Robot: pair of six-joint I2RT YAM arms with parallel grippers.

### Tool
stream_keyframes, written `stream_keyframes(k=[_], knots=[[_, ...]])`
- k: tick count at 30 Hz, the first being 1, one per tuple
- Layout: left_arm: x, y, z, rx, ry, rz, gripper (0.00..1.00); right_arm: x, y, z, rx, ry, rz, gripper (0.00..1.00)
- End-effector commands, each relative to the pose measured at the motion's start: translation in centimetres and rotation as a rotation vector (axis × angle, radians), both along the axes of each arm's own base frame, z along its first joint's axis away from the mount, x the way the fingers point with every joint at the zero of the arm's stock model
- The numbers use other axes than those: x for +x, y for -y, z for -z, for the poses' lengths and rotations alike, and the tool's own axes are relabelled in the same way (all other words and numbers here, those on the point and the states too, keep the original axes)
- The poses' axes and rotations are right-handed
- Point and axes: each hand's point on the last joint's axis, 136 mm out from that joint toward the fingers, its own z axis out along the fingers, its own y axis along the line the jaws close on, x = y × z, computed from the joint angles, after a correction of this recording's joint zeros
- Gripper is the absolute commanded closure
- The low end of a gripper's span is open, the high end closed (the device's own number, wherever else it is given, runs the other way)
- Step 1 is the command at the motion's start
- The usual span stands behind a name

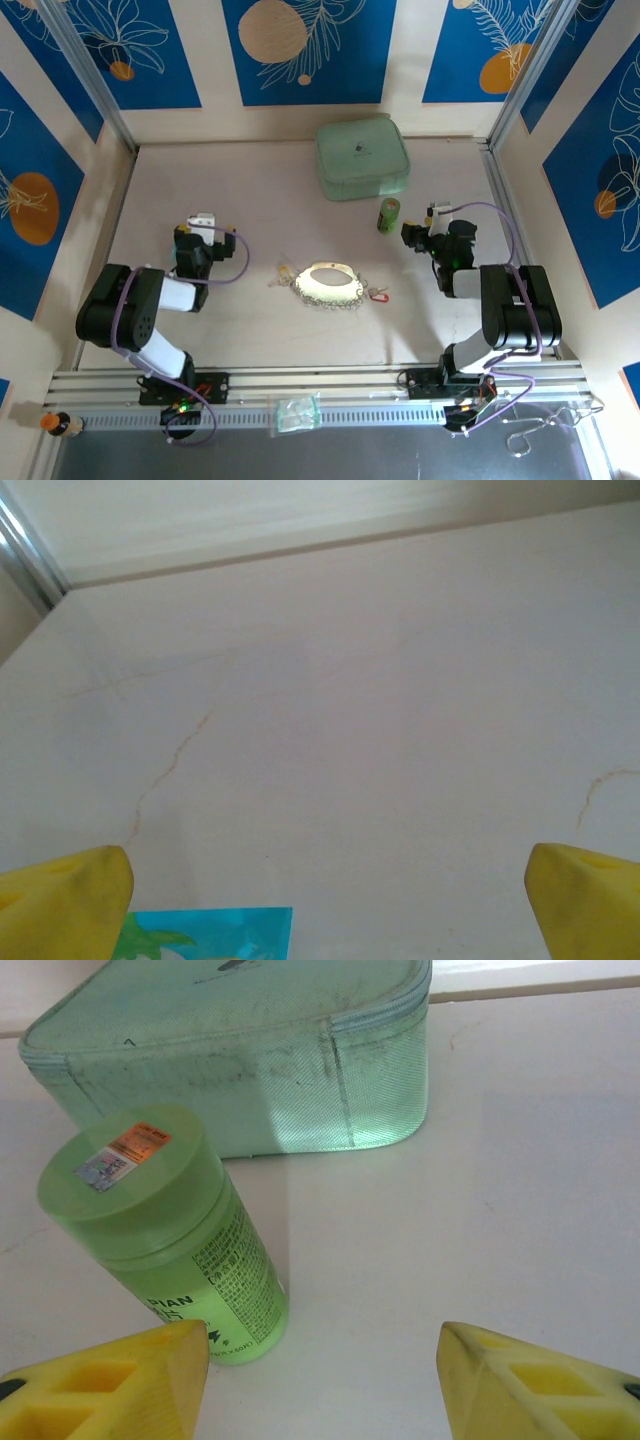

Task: Put the keys on the keyring

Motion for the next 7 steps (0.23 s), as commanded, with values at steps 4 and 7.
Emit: stream_keyframes(k=[4,7], knots=[[0.74,0.10,-0.22,-0.039,-0.021,0.055,0.00,0.35,0.22,-0.13,0.003,-0.002,0.021,0.32],[0.54,0.16,-0.45,-0.033,-0.005,0.061,0.00,0.39,0.24,-0.22,0.000,0.002,0.025,0.01]])
